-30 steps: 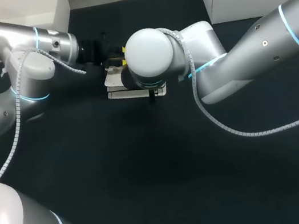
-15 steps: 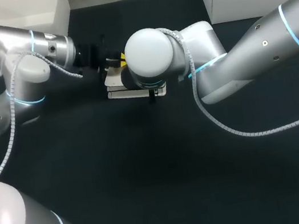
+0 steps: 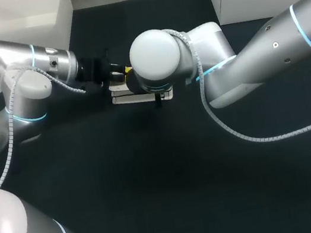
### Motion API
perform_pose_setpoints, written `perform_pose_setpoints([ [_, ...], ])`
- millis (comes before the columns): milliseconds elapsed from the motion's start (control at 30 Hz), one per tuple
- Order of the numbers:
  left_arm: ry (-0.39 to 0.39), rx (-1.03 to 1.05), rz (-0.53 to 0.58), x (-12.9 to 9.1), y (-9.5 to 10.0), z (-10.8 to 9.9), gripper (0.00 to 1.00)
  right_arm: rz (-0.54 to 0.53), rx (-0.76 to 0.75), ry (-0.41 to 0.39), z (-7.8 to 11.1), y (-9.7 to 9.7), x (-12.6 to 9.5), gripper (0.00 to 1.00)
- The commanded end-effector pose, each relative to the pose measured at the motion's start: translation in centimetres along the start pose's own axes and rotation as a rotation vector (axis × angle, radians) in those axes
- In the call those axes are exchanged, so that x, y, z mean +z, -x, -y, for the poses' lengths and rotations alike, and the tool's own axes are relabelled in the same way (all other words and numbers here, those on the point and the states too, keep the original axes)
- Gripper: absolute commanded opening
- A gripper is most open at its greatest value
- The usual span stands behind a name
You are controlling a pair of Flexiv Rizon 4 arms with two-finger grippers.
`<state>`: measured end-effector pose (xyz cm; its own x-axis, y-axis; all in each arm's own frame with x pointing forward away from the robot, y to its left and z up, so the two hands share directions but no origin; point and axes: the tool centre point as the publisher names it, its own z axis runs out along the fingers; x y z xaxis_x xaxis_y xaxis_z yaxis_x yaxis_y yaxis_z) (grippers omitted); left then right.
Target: Pick up the bag, open it, inspect its contents, close it, and place it on the opposite side
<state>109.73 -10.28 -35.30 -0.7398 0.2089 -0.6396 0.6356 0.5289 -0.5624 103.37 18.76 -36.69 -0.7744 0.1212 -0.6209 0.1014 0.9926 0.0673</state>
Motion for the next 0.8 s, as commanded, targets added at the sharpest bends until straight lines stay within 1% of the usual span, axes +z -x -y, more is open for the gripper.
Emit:
perform_pose_setpoints([
  [33,0.002,-0.001,0.002,0.1,-0.3,0.0,0.0,0.003,0.0,-0.001,-0.1,-0.1,0.1,0.0],
  [300,0.002,-0.001,0.002,0.1,-0.3,0.0,0.0,0.003,0.0,-0.001,-0.1,-0.1,0.1,0.0],
  [500,0.009,0.0,-0.014,0.4,0.2,0.0,0.0,0.003,0.0,-0.001,-0.1,-0.1,0.1,0.0],
  [533,0.009,-0.001,-0.014,0.3,0.3,0.0,0.03,0.003,0.0,-0.001,-0.1,-0.1,0.1,0.0],
  [567,0.009,-0.003,-0.013,0.2,0.4,0.1,0.23,0.003,0.0,-0.001,-0.1,-0.1,0.1,0.0],
  [600,0.011,-0.005,-0.011,0.1,0.5,0.1,0.34,0.003,0.0,-0.001,-0.1,-0.1,0.1,0.0],
  [633,0.012,-0.005,-0.009,0.0,0.5,0.2,0.39,0.003,0.0,-0.001,-0.1,-0.1,0.1,0.0],
  [700,0.01,-0.004,-0.008,-0.3,0.7,0.4,0.37,0.003,0.0,-0.001,-0.1,-0.1,0.1,0.0],
  [767,0.01,-0.001,-0.008,-0.5,0.8,0.5,0.17,0.003,0.0,-0.001,-0.1,-0.1,0.1,0.0],
  [800,0.015,0.004,-0.009,-0.6,0.9,0.5,0.12,0.003,0.0,-0.001,-0.1,-0.1,0.1,0.0],
])
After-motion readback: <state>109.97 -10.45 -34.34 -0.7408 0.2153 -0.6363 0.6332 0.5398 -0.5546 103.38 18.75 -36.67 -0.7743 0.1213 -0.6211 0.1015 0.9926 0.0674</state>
